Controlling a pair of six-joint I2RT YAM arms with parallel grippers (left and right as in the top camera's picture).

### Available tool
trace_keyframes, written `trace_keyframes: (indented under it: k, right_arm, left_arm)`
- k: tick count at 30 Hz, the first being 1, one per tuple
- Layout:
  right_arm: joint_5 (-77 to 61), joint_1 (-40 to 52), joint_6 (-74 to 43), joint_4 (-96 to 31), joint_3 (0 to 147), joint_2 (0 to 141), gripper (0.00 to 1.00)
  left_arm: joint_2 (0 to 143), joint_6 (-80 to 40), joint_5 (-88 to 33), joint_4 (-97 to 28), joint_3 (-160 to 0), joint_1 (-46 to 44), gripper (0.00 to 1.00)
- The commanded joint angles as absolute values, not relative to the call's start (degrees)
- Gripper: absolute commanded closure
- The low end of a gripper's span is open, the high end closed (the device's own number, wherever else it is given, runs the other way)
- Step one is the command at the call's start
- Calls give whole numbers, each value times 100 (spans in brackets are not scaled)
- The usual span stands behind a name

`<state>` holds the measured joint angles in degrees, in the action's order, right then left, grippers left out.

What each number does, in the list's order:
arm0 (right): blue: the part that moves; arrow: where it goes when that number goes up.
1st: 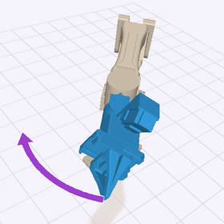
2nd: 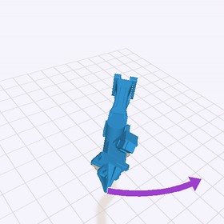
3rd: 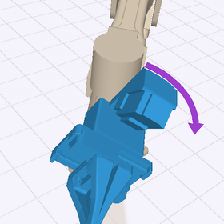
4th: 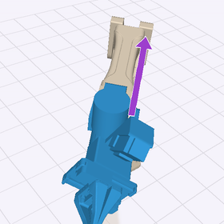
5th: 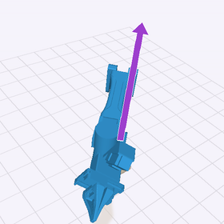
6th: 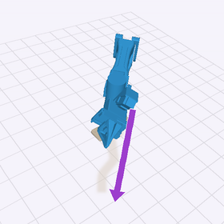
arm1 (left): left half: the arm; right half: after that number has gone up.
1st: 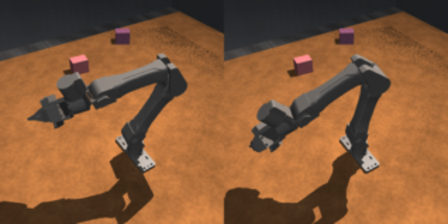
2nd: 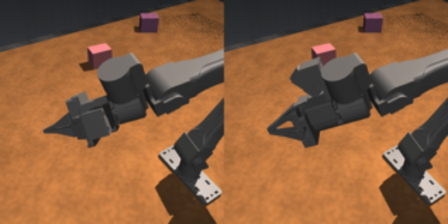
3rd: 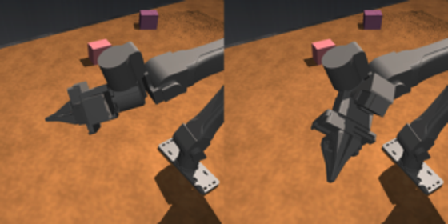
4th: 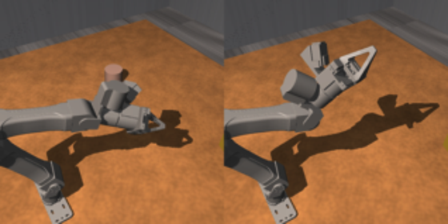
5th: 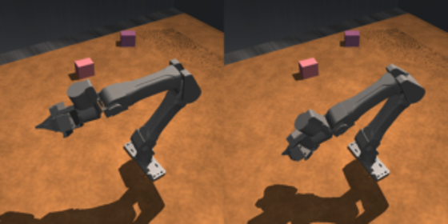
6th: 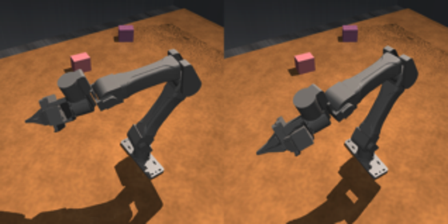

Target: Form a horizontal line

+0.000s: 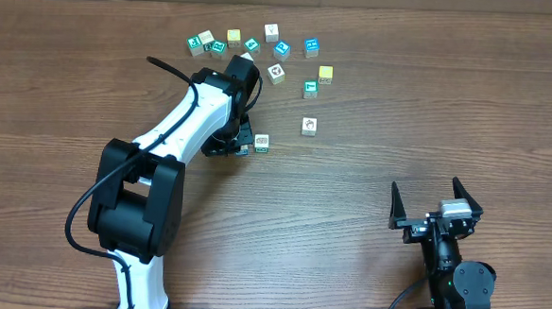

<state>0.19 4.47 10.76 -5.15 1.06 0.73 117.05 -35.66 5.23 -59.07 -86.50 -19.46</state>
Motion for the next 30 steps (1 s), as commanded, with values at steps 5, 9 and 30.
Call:
trace_keyframes:
  k: [5,9,30]
  right_arm:
    - [-12,410,1098,-482,45,19,0]
    - [-12,410,1098,-482,45,19,0]
    - [-12,410,1098,-482,45,19,0]
  left_arm:
    - [11775,-3645,644,-5837,-8635,-1887,95]
    - [11775,-3647,639,-5835,-8635,-1831,95]
    - [11775,-3642,644,-5651,-8635,-1791,95]
